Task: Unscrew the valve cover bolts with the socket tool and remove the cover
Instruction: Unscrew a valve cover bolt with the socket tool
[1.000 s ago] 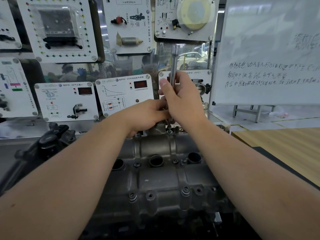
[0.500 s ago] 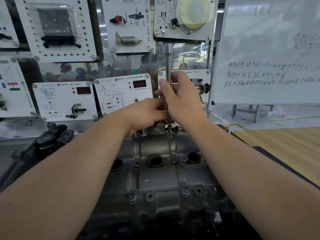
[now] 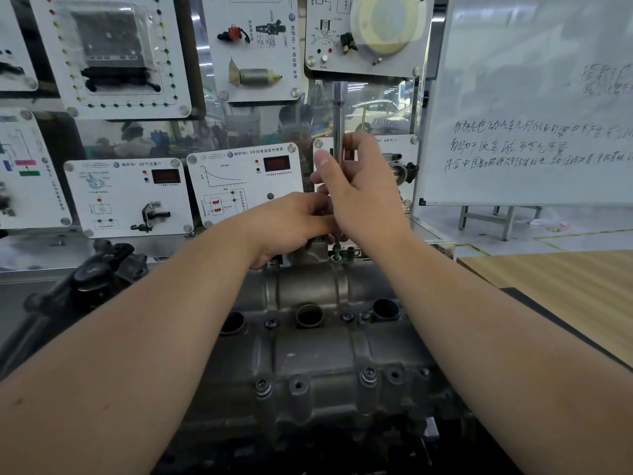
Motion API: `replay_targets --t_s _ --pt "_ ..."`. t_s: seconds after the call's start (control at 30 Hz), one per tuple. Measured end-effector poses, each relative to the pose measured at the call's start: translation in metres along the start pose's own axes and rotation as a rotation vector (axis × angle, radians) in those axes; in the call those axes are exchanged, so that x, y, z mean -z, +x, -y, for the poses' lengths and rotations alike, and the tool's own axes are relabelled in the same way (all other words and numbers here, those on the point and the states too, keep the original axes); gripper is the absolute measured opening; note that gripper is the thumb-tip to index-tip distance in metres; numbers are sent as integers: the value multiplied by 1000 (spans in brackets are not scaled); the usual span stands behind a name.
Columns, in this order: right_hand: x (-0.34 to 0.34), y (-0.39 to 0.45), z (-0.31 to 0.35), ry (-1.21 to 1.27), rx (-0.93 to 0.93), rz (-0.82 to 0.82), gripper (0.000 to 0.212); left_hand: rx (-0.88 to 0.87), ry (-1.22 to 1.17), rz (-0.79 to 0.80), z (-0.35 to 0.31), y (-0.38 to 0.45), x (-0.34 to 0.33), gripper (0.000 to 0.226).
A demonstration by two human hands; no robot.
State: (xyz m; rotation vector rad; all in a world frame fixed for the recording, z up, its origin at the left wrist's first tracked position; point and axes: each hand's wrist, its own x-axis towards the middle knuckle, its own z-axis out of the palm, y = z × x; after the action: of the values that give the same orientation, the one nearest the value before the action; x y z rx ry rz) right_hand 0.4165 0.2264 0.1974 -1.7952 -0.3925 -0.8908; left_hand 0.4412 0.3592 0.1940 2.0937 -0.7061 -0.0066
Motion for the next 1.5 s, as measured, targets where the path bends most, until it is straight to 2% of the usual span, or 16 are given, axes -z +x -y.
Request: replay_targets --t_s 0.1,0.3,0.47,0.53,0.63,0.8,0.9,1.0,1.2,1.37,1.5 --pt "0 0 -1 -32 34 -11 11 2 -13 -10 0 0 -1 25" --pt "-1 1 0 -32 1 -3 24 19 -73 43 0 -2 1 22" --pt "-2 2 -2 31 14 -9 17 5 -46 34 0 0 1 25" --pt "-1 2 -4 10 43 -17 5 2 -24 26 1 1 1 25" --pt "-1 1 -2 -18 47 -39 18 2 -10 25 2 2 2 24" --pt "-3 1 2 -46 -2 26 33 -11 -47 28 3 1 2 24" --pt "-2 1 1 -41 12 13 30 -31 -14 7 3 2 1 20" --pt "-1 2 -1 -22 38 7 12 -35 -8 -10 3 3 0 22" --pt "-2 2 0 -19 25 -9 25 4 -54 -1 4 2 0 18" --pt "-1 3 1 -12 2 -23 25 -16 -45 4 2 1 0 19" --pt "-1 1 1 -61 52 -52 21 -22 -9 8 0 0 0 22"
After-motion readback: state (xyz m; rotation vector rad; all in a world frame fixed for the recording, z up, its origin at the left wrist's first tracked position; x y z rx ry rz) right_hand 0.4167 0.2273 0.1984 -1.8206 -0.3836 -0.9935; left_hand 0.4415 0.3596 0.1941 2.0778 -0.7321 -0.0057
